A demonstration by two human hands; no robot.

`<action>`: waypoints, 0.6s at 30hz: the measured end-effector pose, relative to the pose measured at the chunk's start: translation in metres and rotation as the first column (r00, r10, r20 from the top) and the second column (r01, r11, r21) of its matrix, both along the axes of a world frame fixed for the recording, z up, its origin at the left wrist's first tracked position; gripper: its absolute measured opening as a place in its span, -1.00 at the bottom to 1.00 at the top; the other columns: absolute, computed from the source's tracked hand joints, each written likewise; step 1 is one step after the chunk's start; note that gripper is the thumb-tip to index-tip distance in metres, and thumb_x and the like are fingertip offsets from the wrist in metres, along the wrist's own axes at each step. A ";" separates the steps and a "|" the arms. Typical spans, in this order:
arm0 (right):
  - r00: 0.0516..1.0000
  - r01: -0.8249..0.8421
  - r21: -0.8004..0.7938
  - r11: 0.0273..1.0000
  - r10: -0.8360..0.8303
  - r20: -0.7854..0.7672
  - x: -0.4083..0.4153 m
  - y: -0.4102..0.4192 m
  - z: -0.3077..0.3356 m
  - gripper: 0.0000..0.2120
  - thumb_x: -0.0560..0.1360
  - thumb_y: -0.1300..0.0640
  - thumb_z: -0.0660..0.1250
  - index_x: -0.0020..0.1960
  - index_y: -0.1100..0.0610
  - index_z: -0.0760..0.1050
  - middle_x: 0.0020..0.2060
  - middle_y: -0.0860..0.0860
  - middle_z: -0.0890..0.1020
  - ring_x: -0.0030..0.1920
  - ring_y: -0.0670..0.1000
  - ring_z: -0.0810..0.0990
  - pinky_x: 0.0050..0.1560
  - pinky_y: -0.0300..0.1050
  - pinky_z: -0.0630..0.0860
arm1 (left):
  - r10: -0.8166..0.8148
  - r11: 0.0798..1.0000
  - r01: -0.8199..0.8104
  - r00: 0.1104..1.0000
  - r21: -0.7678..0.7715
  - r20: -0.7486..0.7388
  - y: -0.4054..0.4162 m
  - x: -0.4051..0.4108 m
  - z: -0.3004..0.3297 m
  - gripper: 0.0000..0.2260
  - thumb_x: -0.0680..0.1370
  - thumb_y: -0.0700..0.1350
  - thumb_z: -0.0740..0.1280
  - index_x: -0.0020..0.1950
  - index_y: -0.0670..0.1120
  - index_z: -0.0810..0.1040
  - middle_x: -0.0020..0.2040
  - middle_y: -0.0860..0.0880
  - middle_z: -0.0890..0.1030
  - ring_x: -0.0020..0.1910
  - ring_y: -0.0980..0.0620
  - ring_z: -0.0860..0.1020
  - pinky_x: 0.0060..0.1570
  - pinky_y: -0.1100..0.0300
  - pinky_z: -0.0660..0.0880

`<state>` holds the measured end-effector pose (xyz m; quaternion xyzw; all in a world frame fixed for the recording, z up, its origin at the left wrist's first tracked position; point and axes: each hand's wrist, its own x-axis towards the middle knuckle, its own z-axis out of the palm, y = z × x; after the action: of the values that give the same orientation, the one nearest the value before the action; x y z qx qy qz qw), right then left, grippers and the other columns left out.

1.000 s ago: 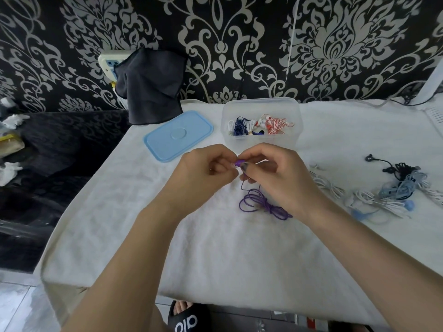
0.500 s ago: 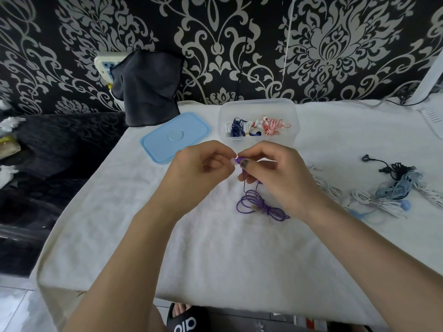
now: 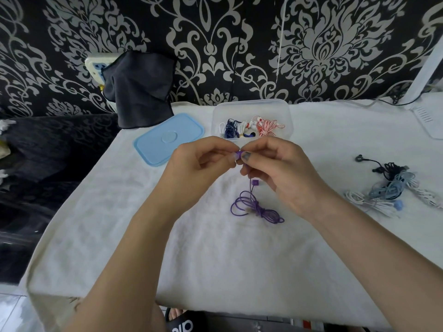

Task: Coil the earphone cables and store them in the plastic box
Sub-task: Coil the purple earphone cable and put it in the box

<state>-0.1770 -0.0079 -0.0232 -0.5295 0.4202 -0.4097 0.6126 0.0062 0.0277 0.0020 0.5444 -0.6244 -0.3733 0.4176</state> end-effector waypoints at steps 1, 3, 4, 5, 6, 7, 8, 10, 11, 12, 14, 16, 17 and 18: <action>1.000 -0.006 0.000 1.000 0.006 0.003 -0.001 -0.001 0.000 -0.84 0.45 0.11 0.44 -0.01 0.14 0.64 -0.16 0.15 0.73 -0.16 0.06 0.68 0.06 0.28 0.53 | -0.007 1.000 0.007 1.000 -0.001 -0.003 0.000 0.000 0.000 -0.93 0.58 -0.21 0.44 0.04 -0.12 0.69 -0.13 -0.02 0.73 -0.08 0.02 0.70 0.06 0.15 0.63; 0.999 -0.018 -0.003 1.000 0.018 0.039 -0.002 -0.001 0.001 -0.92 0.51 0.23 0.42 -0.01 0.21 0.65 -0.16 0.16 0.72 -0.19 0.03 0.66 -0.03 0.07 0.53 | -0.018 1.000 0.018 1.000 0.004 -0.019 0.000 0.000 0.000 -0.93 0.57 -0.22 0.44 0.04 -0.14 0.69 -0.13 -0.03 0.73 -0.08 0.01 0.70 0.06 0.13 0.63; 0.998 -0.023 -0.006 1.000 0.024 0.055 -0.002 -0.001 0.001 -0.93 0.54 0.29 0.39 -0.01 0.24 0.64 -0.16 0.17 0.71 -0.21 0.02 0.65 -0.06 -0.01 0.52 | -0.022 1.000 0.022 0.999 0.009 -0.029 0.000 0.000 0.001 -0.93 0.57 -0.23 0.44 0.04 -0.15 0.68 -0.13 -0.03 0.73 -0.08 0.02 0.70 0.06 0.13 0.63; 0.997 -0.028 -0.008 1.000 0.029 0.068 -0.002 0.000 0.002 -0.92 0.55 0.32 0.37 -0.01 0.26 0.63 -0.16 0.17 0.71 -0.22 0.01 0.65 -0.08 -0.06 0.52 | -0.025 1.000 0.025 0.999 0.011 -0.036 0.000 0.001 0.001 -0.93 0.57 -0.23 0.44 0.03 -0.15 0.68 -0.13 -0.04 0.74 -0.07 0.02 0.71 0.07 0.12 0.63; 0.996 -0.034 -0.008 0.999 0.034 0.079 -0.002 0.000 0.002 -0.92 0.55 0.33 0.36 -0.01 0.27 0.63 -0.17 0.17 0.70 -0.23 0.01 0.64 -0.10 -0.08 0.52 | -0.028 0.999 0.029 0.999 0.014 -0.044 0.000 0.001 0.001 -0.94 0.57 -0.24 0.43 0.03 -0.15 0.68 -0.12 -0.05 0.74 -0.07 0.02 0.71 0.08 0.10 0.63; 0.995 -0.038 -0.007 0.999 0.039 0.091 -0.002 0.000 0.003 -0.91 0.55 0.33 0.36 0.00 0.28 0.63 -0.17 0.17 0.70 -0.23 0.00 0.64 -0.11 -0.09 0.52 | -0.032 0.999 0.033 0.998 0.015 -0.055 0.000 0.002 0.002 -0.94 0.57 -0.24 0.43 0.03 -0.16 0.67 -0.11 -0.06 0.74 -0.07 0.02 0.71 0.10 0.08 0.63; 0.994 -0.043 -0.004 0.999 0.043 0.100 -0.002 0.000 0.003 -0.91 0.55 0.34 0.36 -0.01 0.28 0.64 -0.18 0.17 0.69 -0.23 0.00 0.63 -0.11 -0.10 0.52 | -0.036 0.999 0.037 0.997 0.014 -0.069 0.001 0.002 0.002 -0.93 0.57 -0.24 0.43 0.03 -0.16 0.67 -0.10 -0.08 0.74 -0.06 0.01 0.71 0.12 0.04 0.64; 0.992 -0.058 0.005 0.998 0.057 0.113 -0.003 0.001 0.004 -0.91 0.55 0.33 0.36 -0.02 0.26 0.64 -0.19 0.16 0.69 -0.23 -0.01 0.63 -0.11 -0.10 0.52 | -0.043 0.999 0.046 0.993 0.020 -0.107 0.001 0.002 0.002 -0.92 0.56 -0.23 0.43 0.03 -0.18 0.66 -0.08 -0.12 0.74 -0.03 -0.04 0.71 0.16 -0.03 0.63; 0.991 -0.064 0.009 0.998 0.062 0.119 -0.003 0.001 0.005 -0.91 0.55 0.33 0.36 -0.04 0.25 0.65 -0.18 0.17 0.69 -0.23 -0.01 0.62 -0.09 -0.09 0.52 | -0.047 0.998 0.051 0.991 0.029 -0.122 0.001 0.002 0.003 -0.92 0.55 -0.22 0.43 0.03 -0.18 0.66 -0.07 -0.14 0.74 -0.01 -0.07 0.71 0.18 -0.05 0.62; 0.990 -0.068 0.014 0.998 0.066 0.126 -0.004 0.002 0.005 -0.90 0.55 0.33 0.36 -0.05 0.24 0.65 -0.18 0.17 0.68 -0.23 -0.01 0.62 -0.08 -0.08 0.51 | -0.052 0.998 0.057 0.990 0.036 -0.131 0.001 0.002 0.003 -0.92 0.55 -0.23 0.43 0.03 -0.19 0.66 -0.06 -0.15 0.74 0.01 -0.09 0.71 0.19 -0.06 0.62; 0.986 -0.079 0.029 0.996 0.074 0.148 -0.004 0.002 0.006 -0.90 0.55 0.34 0.35 -0.05 0.24 0.65 -0.20 0.15 0.68 -0.23 -0.01 0.62 -0.07 -0.08 0.51 | -0.062 0.996 0.070 0.987 0.046 -0.149 0.001 0.002 0.004 -0.92 0.55 -0.26 0.43 0.04 -0.20 0.64 -0.05 -0.16 0.74 0.01 -0.06 0.72 0.16 0.01 0.63; 0.978 -0.096 0.049 0.994 0.086 0.188 -0.004 0.002 0.007 -0.89 0.55 0.37 0.33 -0.03 0.29 0.63 -0.23 0.09 0.69 -0.26 -0.03 0.61 -0.12 -0.15 0.54 | -0.069 0.995 0.080 0.979 0.050 -0.192 0.000 0.002 0.004 -0.90 0.54 -0.31 0.42 0.05 -0.22 0.61 -0.05 -0.16 0.73 -0.03 -0.01 0.71 0.09 0.13 0.62; 0.974 -0.102 0.060 0.993 0.087 0.208 -0.004 0.002 0.008 -0.89 0.55 0.38 0.32 -0.03 0.30 0.62 -0.23 0.07 0.70 -0.27 -0.03 0.61 -0.15 -0.19 0.55 | -0.070 0.995 0.083 0.975 0.051 -0.210 0.000 0.002 0.005 -0.89 0.54 -0.32 0.42 0.05 -0.22 0.59 -0.07 -0.16 0.72 -0.05 0.01 0.70 0.05 0.17 0.61; 0.971 -0.103 0.072 0.992 0.085 0.225 -0.004 0.002 0.009 -0.89 0.55 0.39 0.31 -0.03 0.30 0.62 -0.22 0.08 0.71 -0.27 -0.03 0.62 -0.16 -0.20 0.56 | -0.069 0.996 0.081 0.974 0.048 -0.217 0.000 0.002 0.005 -0.89 0.53 -0.33 0.42 0.04 -0.23 0.57 -0.08 -0.16 0.71 -0.07 0.02 0.70 0.03 0.20 0.60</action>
<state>-0.1807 -0.0064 -0.0141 -0.4738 0.3404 -0.4188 0.6959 0.0083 0.0276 0.0073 0.4884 -0.5848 -0.4630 0.4529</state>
